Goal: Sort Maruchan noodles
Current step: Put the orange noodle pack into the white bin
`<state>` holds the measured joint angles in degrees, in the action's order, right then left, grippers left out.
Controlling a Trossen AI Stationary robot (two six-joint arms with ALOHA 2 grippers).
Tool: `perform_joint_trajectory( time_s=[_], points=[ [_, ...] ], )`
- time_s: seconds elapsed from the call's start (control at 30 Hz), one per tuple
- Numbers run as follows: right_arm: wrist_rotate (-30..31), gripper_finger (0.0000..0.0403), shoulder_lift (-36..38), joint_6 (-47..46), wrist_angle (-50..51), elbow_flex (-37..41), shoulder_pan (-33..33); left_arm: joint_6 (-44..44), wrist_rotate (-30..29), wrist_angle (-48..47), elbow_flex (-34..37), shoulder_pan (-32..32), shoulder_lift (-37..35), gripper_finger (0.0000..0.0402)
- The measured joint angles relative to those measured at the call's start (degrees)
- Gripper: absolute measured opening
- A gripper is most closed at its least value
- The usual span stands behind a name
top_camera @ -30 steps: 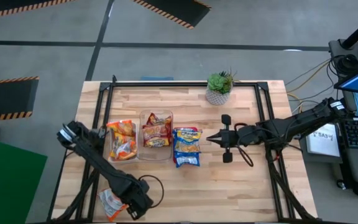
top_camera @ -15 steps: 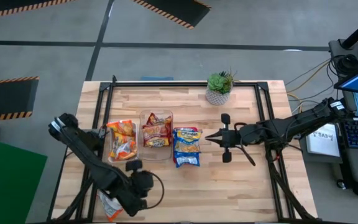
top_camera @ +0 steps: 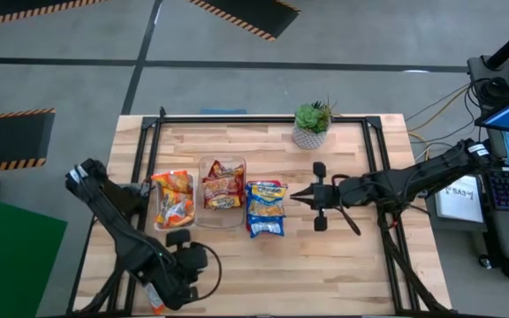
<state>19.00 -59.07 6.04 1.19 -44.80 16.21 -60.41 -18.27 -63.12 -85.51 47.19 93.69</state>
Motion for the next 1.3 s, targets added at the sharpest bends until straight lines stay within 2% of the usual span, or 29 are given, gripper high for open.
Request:
perform_joint_trajectory(
  time_s=[0.1,0.23,0.3,0.4,0.57,0.67,1.03,1.3],
  points=[
    [0.0,0.0009,-0.7,0.0,0.0,0.0,0.0,-6.2,5.2,0.0,4.8,0.3,0.0,0.008],
    [0.0,0.0009,-1.5,-0.4,0.1,0.0,0.0,-13.0,21.8,4.5,10.8,0.2,0.0,0.0092],
    [0.0,0.0009,-1.5,-0.7,0.1,0.0,0.0,-14.9,25.3,8.0,13.4,0.9,0.0,0.0105],
    [0.0,0.0009,-1.6,-0.7,-0.1,0.0,0.0,-16.0,26.1,14.2,16.5,1.7,0.0,0.0129],
    [0.0,0.0009,-1.6,-0.9,-0.1,0.0,0.0,-17.3,26.8,15.4,20.4,2.5,0.0,0.0169],
    [0.0,0.0009,-1.6,-0.9,-0.1,0.0,0.0,-17.2,27.2,17.7,21.8,3.1,0.0,0.0179],
    [0.0,0.0009,-1.6,-1.1,-0.1,0.0,0.0,-17.8,27.2,21.7,27.1,4.1,0.0,0.0165],
    [0.0,0.0009,-1.6,-1.7,-0.1,0.0,0.0,-18.6,28.0,30.7,31.7,5.1,0.0,0.0148]
  ],
)
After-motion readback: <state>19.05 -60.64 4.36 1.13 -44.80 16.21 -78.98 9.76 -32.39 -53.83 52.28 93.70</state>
